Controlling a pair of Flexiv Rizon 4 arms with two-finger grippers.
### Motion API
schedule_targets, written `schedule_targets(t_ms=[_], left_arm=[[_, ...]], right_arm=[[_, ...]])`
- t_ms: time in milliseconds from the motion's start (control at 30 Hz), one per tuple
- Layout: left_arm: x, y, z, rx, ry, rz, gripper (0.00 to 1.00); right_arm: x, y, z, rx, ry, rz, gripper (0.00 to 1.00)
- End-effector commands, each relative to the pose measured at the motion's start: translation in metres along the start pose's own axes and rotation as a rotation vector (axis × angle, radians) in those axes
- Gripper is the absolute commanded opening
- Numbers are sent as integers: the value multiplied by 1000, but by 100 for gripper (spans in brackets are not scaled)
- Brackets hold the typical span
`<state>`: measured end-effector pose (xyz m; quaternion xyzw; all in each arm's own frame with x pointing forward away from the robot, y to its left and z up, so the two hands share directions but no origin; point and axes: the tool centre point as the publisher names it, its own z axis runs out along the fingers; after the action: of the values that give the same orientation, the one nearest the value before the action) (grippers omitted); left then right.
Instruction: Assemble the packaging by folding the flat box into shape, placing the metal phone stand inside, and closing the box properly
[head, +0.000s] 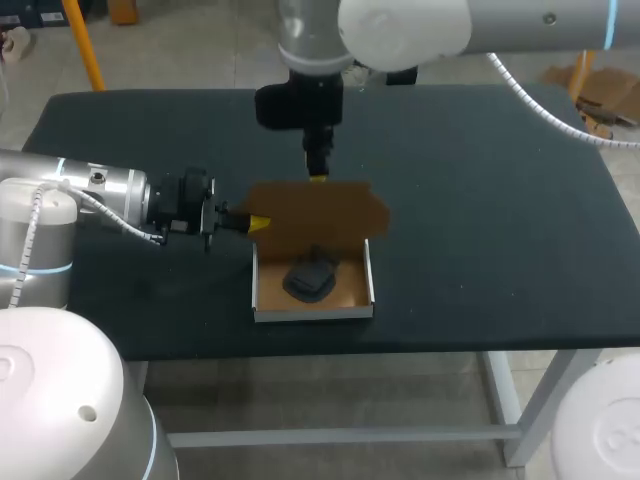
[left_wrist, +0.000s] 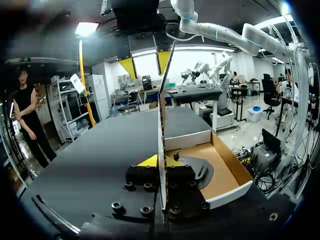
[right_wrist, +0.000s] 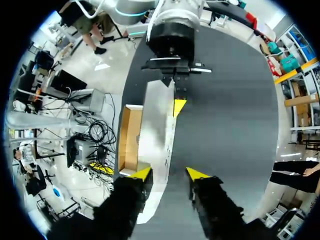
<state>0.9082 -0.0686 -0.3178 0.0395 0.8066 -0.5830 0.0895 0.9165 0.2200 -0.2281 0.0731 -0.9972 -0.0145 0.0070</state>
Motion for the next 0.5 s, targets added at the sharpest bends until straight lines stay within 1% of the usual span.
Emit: schedule_targets(t_ms=[33,500], left_arm=[[0,2,0,2,-1,1,0],[0,2,0,2,-1,1,0]], right_arm=[[6,0,2,-4,-7,-1,46],[13,6,7,-21,21,10,47]])
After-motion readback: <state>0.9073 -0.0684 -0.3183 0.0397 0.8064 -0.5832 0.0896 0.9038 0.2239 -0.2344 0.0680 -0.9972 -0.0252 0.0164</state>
